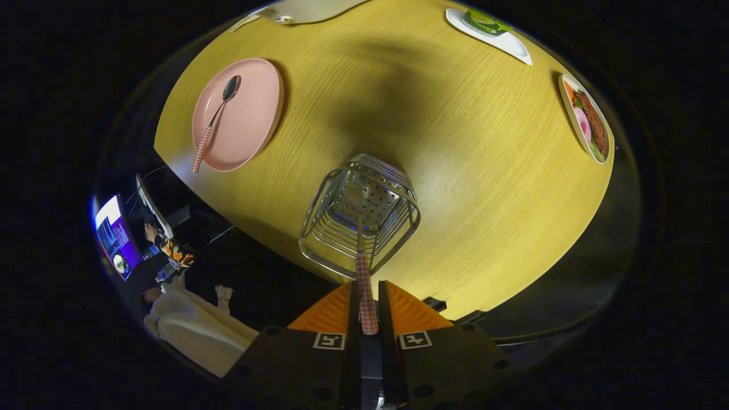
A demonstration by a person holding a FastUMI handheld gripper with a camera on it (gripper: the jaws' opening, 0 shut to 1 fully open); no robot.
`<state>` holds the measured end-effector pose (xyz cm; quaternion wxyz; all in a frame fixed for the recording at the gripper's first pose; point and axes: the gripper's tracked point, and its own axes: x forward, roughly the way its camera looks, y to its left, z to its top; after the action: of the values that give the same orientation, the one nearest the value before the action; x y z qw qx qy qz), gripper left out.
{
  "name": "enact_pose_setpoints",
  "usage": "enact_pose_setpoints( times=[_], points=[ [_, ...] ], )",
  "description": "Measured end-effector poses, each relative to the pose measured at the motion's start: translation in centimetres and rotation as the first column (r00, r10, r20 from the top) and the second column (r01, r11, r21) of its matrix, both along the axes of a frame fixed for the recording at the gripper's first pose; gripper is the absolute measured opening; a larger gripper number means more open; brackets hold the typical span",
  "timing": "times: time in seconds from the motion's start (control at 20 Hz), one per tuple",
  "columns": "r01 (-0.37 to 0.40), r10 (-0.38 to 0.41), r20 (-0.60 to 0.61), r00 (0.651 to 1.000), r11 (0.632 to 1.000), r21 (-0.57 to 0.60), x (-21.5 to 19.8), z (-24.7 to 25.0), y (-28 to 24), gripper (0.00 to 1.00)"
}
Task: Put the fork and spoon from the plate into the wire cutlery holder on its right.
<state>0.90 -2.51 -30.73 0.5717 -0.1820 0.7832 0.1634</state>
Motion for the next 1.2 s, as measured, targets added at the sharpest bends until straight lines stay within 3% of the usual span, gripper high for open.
enact_pose_setpoints(
  times=[0.1, 0.15, 0.25, 0.3, 0.4, 0.45, 0.5, 0.7, 0.75, 0.9, 1.2],
  points=[
    [0.008, -0.008, 0.024, 1.0, 1.0, 0.01, 0.6, 0.1, 0.2, 0.32],
    [0.012, -0.012, 0.034, 0.999, 1.0, 0.021, 0.6, 0.1, 0.4, 0.32],
    [0.021, -0.024, 0.053, 0.998, 0.999, 0.049, 0.8, 0.3, 0.9, 0.43],
    [0.021, -0.025, 0.067, 0.997, 0.998, 0.057, 0.7, 0.4, 1.0, 0.58],
    [0.026, -0.035, 0.093, 0.995, 0.995, 0.092, 0.8, 0.8, 1.4, 0.63],
    [0.032, -0.044, 0.104, 0.994, 0.993, 0.113, 0.8, 1.0, 1.8, 0.7],
    [0.032, -0.047, 0.121, 0.991, 0.991, 0.129, 0.8, 1.3, 2.0, 0.87],
    [0.032, -0.073, 0.222, 0.972, 0.982, 0.185, 0.7, 2.6, 2.6, 0.99],
    [0.036, -0.086, 0.248, 0.965, 0.979, 0.203, 0.6, 2.9, 2.9, 0.97],
    [0.082, -0.194, 0.355, 0.915, 0.948, 0.307, 1.4, 5.2, 4.9, 1.0],
    [0.076, -0.357, 0.565, 0.744, 0.885, 0.459, 2.6, 10.3, 8.4, 1.0]
  ],
)
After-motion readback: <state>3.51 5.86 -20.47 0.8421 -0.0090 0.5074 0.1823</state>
